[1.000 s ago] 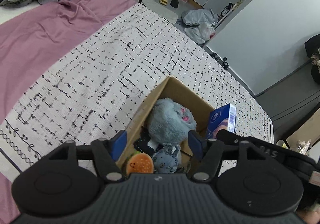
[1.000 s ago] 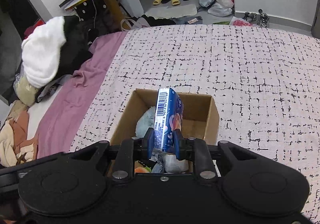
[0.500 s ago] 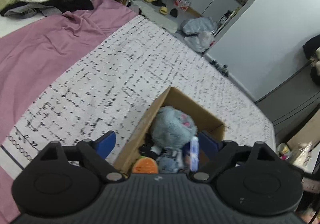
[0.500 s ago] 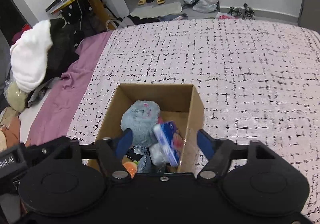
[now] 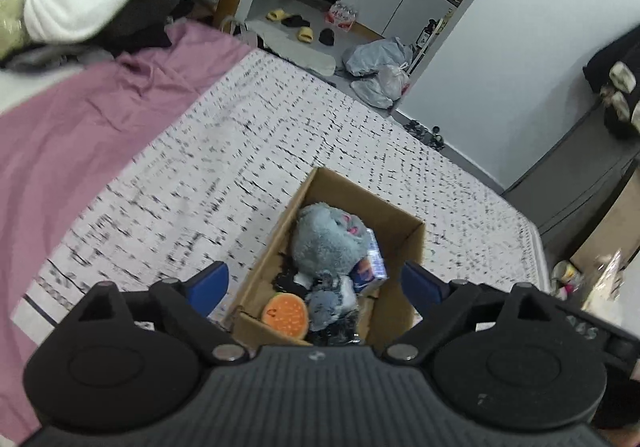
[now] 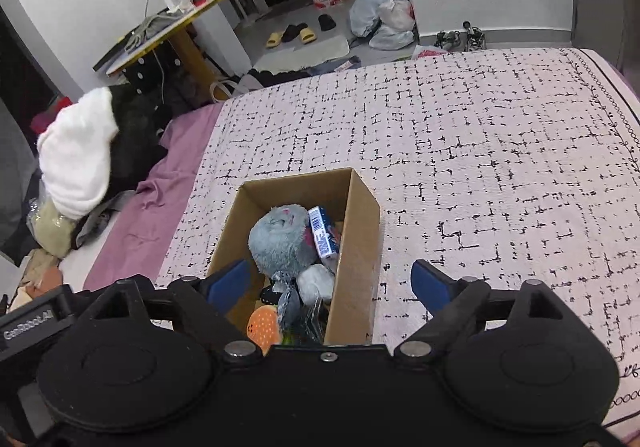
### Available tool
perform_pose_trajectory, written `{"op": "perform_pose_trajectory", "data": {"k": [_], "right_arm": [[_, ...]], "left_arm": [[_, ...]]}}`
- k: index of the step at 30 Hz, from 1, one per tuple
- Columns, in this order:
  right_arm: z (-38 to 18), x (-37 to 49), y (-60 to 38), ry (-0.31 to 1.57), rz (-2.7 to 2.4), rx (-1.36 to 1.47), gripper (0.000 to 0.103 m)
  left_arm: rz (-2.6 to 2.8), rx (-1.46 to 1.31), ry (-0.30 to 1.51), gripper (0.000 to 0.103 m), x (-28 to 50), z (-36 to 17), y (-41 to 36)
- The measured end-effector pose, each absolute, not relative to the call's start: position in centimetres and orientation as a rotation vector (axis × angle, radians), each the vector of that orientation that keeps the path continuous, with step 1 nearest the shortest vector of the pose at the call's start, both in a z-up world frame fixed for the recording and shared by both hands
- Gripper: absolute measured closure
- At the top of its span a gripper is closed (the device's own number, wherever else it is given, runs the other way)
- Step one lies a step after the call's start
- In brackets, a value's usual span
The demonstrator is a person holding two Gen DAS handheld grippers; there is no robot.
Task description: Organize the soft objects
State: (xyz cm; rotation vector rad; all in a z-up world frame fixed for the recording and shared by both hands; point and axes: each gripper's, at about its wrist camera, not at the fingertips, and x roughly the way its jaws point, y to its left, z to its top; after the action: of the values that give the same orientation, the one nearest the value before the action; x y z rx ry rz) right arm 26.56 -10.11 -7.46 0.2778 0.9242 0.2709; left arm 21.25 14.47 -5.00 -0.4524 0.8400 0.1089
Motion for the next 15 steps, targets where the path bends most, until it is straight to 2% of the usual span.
{"op": "perform_pose_trajectory", "data": {"k": [6,10,15], "right_arm": [[-6.2,24.4,-11.9,0.873,0.282,0.297,0.006],[-5.5,22.9,-13.5,0.847,0.28,0.322,0.0],[-4.8,20.8,-15.8,0.809,0.278,0.351,0.0]], "left_arm": [[0.092,-0.402,0.858,0.01,20.3,-4.0,13.0],[0.089,-0.364,0.839,0.005,19.4,-3.0,11.6],[0.079,-0.324,0.822,0.0,18.0,-2.0,10.0]]}}
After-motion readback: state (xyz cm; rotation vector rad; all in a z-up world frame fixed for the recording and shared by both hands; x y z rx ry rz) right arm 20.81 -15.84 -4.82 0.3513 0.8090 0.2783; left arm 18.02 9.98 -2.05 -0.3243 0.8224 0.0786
